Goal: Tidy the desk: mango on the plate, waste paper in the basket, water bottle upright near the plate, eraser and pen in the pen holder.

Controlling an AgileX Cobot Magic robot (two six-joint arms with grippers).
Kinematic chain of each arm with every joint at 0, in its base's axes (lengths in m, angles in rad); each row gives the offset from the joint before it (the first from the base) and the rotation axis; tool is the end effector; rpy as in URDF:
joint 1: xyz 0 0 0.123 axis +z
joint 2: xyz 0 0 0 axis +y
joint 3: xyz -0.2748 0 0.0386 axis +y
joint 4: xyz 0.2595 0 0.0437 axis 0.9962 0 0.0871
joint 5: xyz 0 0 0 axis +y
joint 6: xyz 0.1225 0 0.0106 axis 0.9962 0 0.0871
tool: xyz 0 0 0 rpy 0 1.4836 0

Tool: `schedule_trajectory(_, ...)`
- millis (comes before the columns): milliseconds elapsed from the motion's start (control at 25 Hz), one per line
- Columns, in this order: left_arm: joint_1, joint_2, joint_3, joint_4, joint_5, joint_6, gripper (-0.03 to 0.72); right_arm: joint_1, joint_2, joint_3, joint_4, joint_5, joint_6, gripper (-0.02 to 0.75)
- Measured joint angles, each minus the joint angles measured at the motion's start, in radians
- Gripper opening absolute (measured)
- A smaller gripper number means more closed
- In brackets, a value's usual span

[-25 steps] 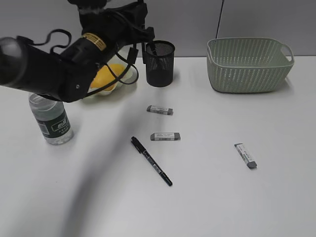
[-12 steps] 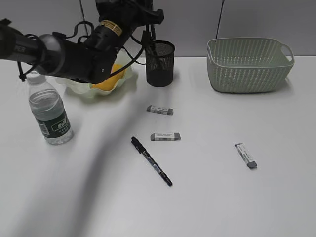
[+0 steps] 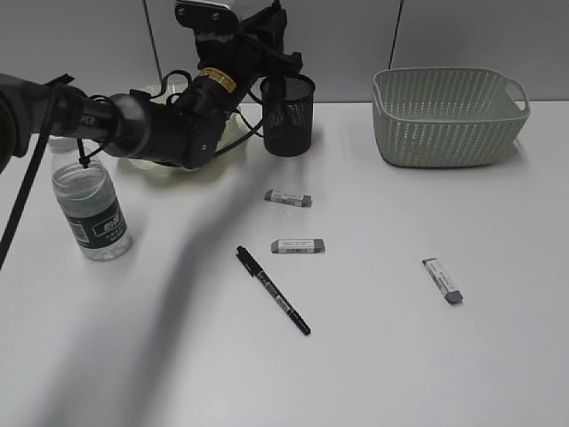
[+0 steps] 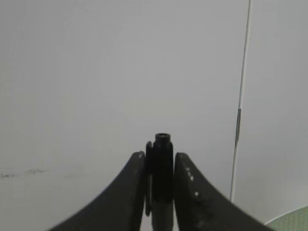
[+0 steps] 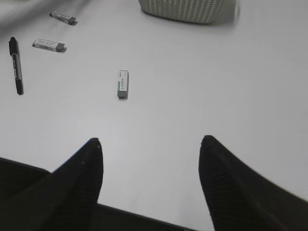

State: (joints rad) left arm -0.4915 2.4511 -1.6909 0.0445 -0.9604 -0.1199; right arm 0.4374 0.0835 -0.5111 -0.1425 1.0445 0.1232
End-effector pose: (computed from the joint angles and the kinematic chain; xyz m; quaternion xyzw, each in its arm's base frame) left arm 0.5026 -0.2741 0.1558 0.1324 0.5840 -0.2417 0.7635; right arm 0.0543 0.0087 0.2705 -0.1358 0.8546 0.0688 0.4964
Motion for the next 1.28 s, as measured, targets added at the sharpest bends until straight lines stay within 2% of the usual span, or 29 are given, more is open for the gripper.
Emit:
schedule_trajectory(80, 0.001, 0.0, -0.005, 0.007, -0.004, 0.0, 0.211, 0.0, 0.0, 0.0, -0.007, 0.0, 0.008, 0.498)
schedule_trajectory(160, 0.001, 0.0, -0.006, 0.012, -0.004, 0.0, 0.325, 0.0, 0.0, 0.0, -0.01, 0.0, 0.014, 0.498)
schedule_trajectory(320, 0.001, -0.017, -0.006, 0.019, 0.034, 0.0, 0.432, 0.0, 0.0, 0.0, -0.014, 0.0, 0.016, 0.498)
schedule_trajectory(440, 0.001, -0.067, -0.006, 0.019, 0.156, 0.0, 0.463, 0.0, 0.0, 0.0, -0.014, 0.0, 0.016, 0.498)
schedule_trajectory(640, 0.003, -0.276, -0.006, 0.029, 0.638, 0.0, 0.474, 0.0, 0.0, 0.0, -0.014, 0.0, 0.017, 0.498)
schedule_trajectory(760, 0.006, -0.415, 0.014, 0.086, 0.881, 0.0, 0.464, 0.0, 0.0, 0.0, -0.014, 0.0, 0.017, 0.498)
schedule_trajectory(840, 0.006, -0.533, 0.084, 0.126, 0.98, 0.0, 0.456, 0.0, 0.0, 0.0, -0.014, 0.0, 0.017, 0.498)
schedule_trajectory(920, 0.009, -0.665, 0.205, 0.161, 1.053, 0.001, 0.452, 0.0, 0.0, 0.0, -0.014, 0.0, 0.017, 0.498)
schedule_trajectory(1120, 0.016, -1.052, 0.558, 0.161, 1.147, 0.001, 0.449, 0.0, 0.0, 0.0, -0.015, 0.0, 0.017, 0.498)
schedule_trajectory(1280, 0.016, -1.384, 0.774, 0.155, 1.3, -0.009, 0.45, 0.0, 0.0, 0.0, -0.015, 0.0, 0.017, 0.498)
